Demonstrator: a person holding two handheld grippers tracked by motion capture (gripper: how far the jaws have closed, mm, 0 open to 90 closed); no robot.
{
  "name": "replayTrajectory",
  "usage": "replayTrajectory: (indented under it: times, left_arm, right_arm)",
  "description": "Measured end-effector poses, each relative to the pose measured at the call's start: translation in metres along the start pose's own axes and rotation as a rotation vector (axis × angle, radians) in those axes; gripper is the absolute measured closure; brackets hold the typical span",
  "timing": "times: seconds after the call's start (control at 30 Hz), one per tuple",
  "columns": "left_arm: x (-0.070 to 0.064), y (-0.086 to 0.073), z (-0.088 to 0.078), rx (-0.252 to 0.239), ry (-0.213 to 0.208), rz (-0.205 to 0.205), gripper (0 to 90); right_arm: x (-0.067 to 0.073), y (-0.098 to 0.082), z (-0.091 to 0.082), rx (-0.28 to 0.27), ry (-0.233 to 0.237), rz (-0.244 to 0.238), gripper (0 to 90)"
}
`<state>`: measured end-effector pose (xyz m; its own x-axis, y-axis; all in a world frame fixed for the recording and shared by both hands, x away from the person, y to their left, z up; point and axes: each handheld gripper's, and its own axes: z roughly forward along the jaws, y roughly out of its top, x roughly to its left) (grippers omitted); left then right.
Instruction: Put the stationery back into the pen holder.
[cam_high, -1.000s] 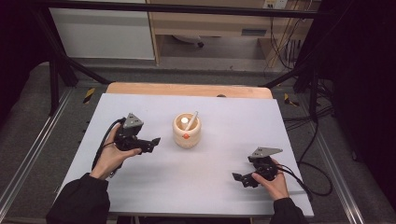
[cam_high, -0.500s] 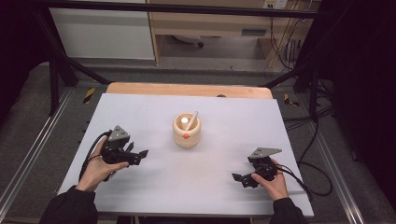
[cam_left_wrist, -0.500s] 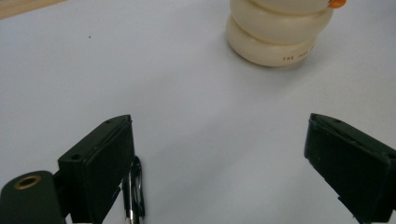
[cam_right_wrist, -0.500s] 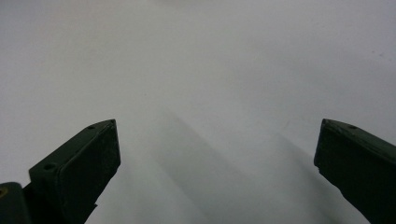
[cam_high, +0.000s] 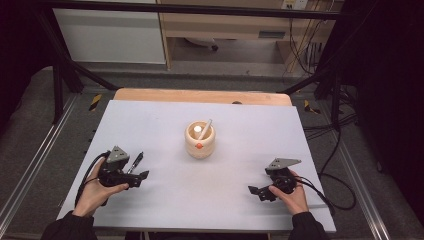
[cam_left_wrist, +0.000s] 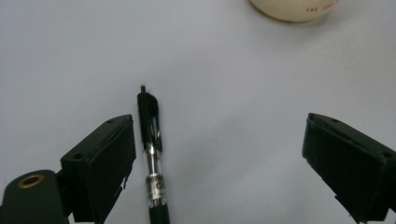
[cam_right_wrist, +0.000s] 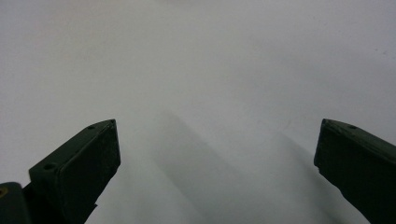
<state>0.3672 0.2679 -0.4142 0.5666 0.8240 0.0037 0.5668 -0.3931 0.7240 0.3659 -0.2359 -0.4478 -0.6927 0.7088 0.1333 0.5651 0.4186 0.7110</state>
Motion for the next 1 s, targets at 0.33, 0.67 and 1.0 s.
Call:
replayTrajectory:
  times: [0.33, 0.67, 1.0]
  left_arm:
    - [0.012, -0.017, -0.004, 0.028, 0.049, -0.043, 19.4]
    - [0.022, -0.030, -0.008, 0.047, 0.066, -0.099, 40.8]
    - [0.020, -0.036, -0.005, 0.082, 0.066, -0.122, 56.7]
  right_arm:
    - [0.000, 0.000, 0.000, 0.003, -0.004, -0.006, 1.0]
    - [0.001, -0.001, -0.001, 0.005, -0.001, -0.002, 0.9]
    - [0.001, 0.000, -0.002, 0.002, 0.000, -0.003, 0.9]
